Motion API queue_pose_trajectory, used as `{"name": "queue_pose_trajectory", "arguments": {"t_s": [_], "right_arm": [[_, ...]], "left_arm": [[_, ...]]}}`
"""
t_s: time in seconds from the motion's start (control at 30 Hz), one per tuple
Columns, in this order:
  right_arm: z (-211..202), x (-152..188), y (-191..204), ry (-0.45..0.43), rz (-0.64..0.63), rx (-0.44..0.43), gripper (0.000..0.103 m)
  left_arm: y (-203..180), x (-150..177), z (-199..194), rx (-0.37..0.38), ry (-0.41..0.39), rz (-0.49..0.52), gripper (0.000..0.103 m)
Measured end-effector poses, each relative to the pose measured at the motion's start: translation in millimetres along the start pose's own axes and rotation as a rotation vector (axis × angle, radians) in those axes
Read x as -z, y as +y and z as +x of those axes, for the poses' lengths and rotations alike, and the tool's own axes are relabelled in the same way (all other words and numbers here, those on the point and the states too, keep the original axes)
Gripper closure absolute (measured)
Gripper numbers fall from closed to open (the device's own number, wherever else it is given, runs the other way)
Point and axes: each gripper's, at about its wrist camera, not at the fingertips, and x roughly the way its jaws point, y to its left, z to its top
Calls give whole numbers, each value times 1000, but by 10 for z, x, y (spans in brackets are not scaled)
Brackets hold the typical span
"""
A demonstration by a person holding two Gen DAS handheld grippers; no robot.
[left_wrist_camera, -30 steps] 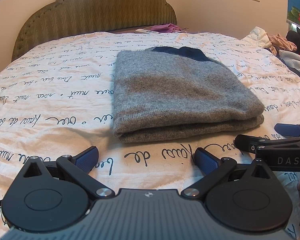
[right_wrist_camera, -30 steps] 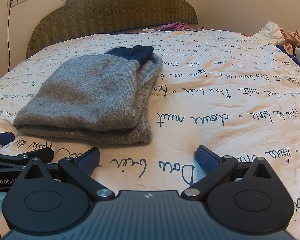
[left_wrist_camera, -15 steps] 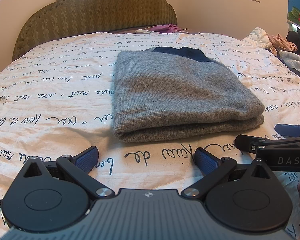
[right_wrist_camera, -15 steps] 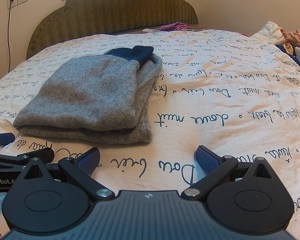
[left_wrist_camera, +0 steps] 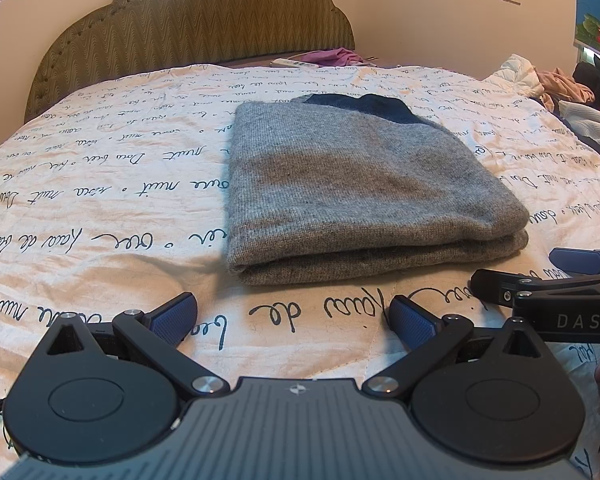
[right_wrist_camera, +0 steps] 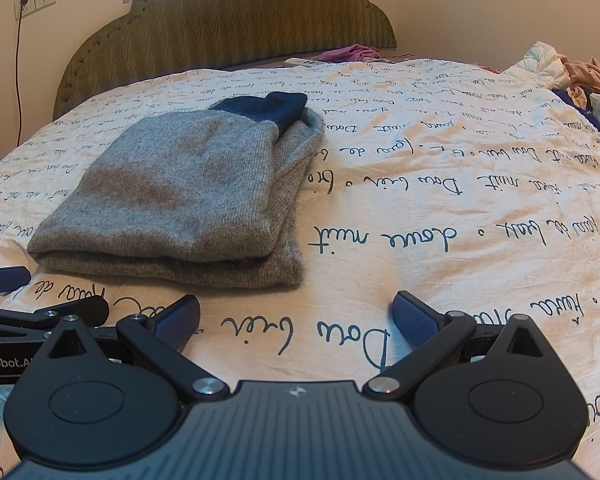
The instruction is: Fold small clothes
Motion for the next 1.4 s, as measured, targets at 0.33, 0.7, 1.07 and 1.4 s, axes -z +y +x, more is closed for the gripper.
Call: {"name": "queue_pose_trajectory", "arguments": {"t_s": [0.33, 0.7, 1.07, 1.4], "right_arm": [[-4, 1, 4, -1, 1, 0, 0], [-7, 3, 2, -1, 2, 1, 0], [-6, -1, 13, 0, 1, 3, 0], [-4, 3, 1, -1, 5, 1, 0]], "left_arm": [[1, 1, 2, 0, 0, 0, 0], [-10, -29, -8, -18, 12, -9, 0], [-20, -49, 6, -22, 26, -25, 0], [-26, -51, 4, -25, 30, -35, 0]]}}
